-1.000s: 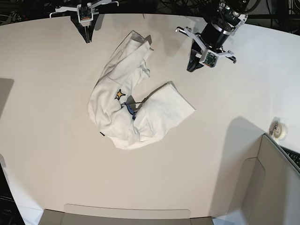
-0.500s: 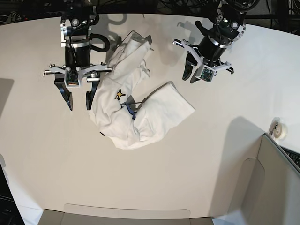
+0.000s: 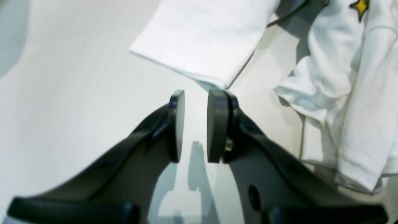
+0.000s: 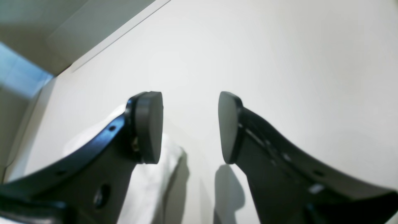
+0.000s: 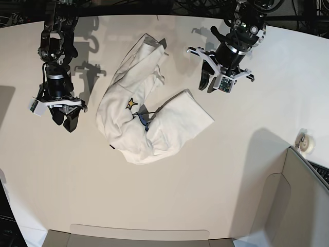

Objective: Layout the t-shirt on the table in an organized manner, then fold the t-shirt properly
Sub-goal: 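Lower both grippers toward the t-shirt edges on either side, then grasp the t-shirt fabric with both grippers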

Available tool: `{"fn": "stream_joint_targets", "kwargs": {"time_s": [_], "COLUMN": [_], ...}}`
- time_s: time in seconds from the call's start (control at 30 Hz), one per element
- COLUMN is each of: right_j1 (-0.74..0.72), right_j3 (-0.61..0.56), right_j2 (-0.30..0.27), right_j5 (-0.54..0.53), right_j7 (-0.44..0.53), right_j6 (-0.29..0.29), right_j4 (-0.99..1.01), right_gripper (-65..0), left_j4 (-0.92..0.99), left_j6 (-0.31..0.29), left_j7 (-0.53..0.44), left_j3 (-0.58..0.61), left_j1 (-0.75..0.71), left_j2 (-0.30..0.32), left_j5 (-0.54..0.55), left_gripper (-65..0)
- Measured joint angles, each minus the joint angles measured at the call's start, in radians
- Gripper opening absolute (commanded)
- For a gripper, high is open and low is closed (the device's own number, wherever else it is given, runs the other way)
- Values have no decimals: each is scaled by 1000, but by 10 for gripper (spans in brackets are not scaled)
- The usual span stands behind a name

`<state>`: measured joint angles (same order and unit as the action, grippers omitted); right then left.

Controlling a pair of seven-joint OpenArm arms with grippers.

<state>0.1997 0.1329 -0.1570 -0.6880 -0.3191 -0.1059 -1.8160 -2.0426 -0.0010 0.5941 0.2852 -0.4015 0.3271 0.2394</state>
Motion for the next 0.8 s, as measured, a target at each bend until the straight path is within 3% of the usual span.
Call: {"fn": "stream_joint_targets", "kwargs": {"time_s": [0.23,0.47,0.8], "right_j1": [-11,-44,-47], "right_j3": [-10,-18,-140], "right_j2": [29,29,30], "right_j5": [-210,-224,-227], "right_j7": [-15,1,-2], "right_j6": [0,0,0], "right_j4": [113,173,178], "right_gripper": [-359,-361,-362], "left_j4": [0,1,7], "left_j6": [0,-3,-3], "left_j7": [1,21,46], "left_j3": [0,0,0], "left_j1": [0,11,41], "left_j2": [1,0,0], "left_j5": [0,0,0], "left_gripper": [-519,-519,-519]}}
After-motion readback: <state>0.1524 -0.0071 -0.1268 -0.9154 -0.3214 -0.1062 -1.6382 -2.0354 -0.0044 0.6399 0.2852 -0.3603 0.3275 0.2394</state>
